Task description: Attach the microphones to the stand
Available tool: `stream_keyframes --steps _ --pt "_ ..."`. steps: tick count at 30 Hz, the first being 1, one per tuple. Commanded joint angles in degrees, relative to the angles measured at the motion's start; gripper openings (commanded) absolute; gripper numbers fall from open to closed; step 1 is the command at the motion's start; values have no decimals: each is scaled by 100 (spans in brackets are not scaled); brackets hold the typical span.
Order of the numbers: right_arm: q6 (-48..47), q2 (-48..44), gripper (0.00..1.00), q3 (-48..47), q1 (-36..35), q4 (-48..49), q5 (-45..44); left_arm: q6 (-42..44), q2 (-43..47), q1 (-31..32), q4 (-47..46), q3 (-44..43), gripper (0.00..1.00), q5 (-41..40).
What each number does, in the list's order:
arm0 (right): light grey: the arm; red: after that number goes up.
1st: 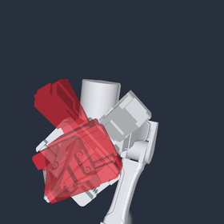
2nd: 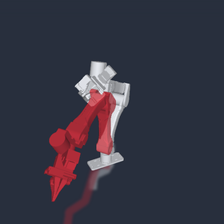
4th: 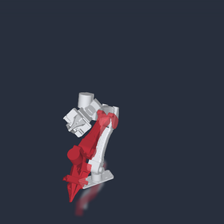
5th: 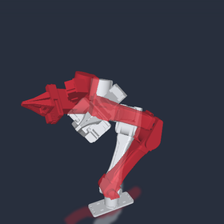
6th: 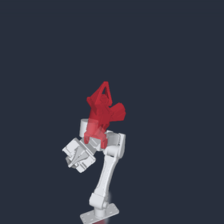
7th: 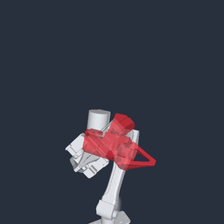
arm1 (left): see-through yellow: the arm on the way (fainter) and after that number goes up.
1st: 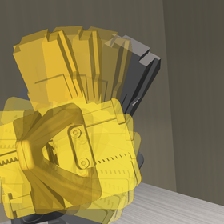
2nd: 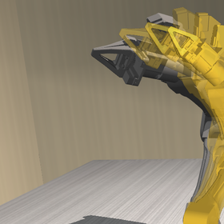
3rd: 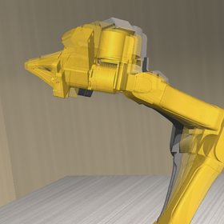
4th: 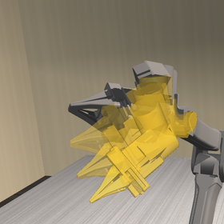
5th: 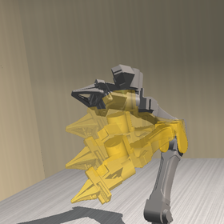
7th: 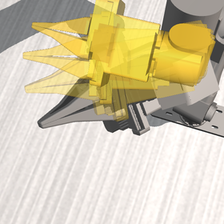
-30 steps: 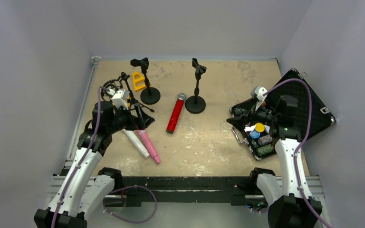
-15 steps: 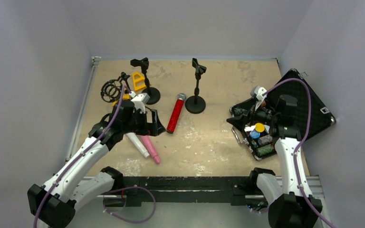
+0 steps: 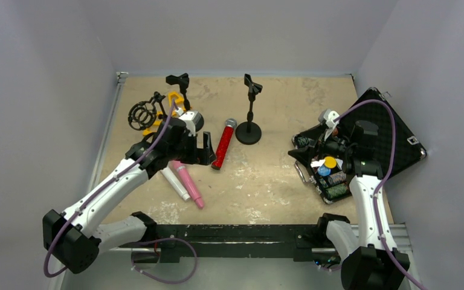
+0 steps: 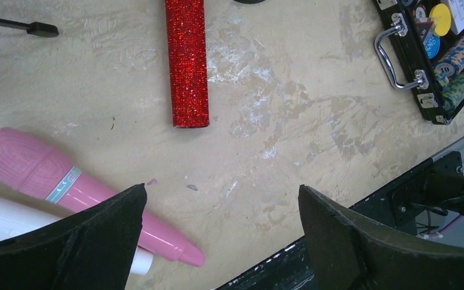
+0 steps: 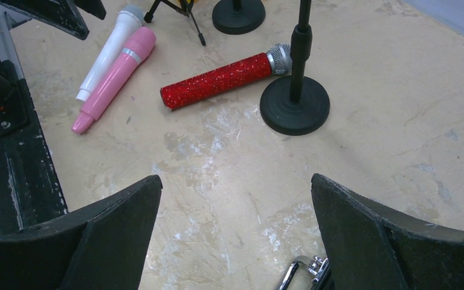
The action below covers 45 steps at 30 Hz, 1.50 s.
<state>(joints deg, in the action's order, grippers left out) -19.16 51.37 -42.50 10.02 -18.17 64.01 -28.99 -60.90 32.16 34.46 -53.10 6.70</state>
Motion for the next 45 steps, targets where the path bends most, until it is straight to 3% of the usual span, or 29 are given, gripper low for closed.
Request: stream_keyframes --steps 1,14,20,30,45 --pt "-27 -39 99 -14 17 221 -16 6 -429 171 -78 -493 100 -169" --pt "-44 -32 99 -17 13 212 47 376 -2468 497 -226 -1373 99 -644" --pt "-42 -24 99 -13 17 210 66 470 -3301 494 -284 -1638 90 -880" --pt "-51 34 99 -28 17 210 102 452 -3998 498 -387 -1719 76 -771" --pt "-98 71 99 -48 17 148 159 430 -4519 503 -291 -1917 69 -933"
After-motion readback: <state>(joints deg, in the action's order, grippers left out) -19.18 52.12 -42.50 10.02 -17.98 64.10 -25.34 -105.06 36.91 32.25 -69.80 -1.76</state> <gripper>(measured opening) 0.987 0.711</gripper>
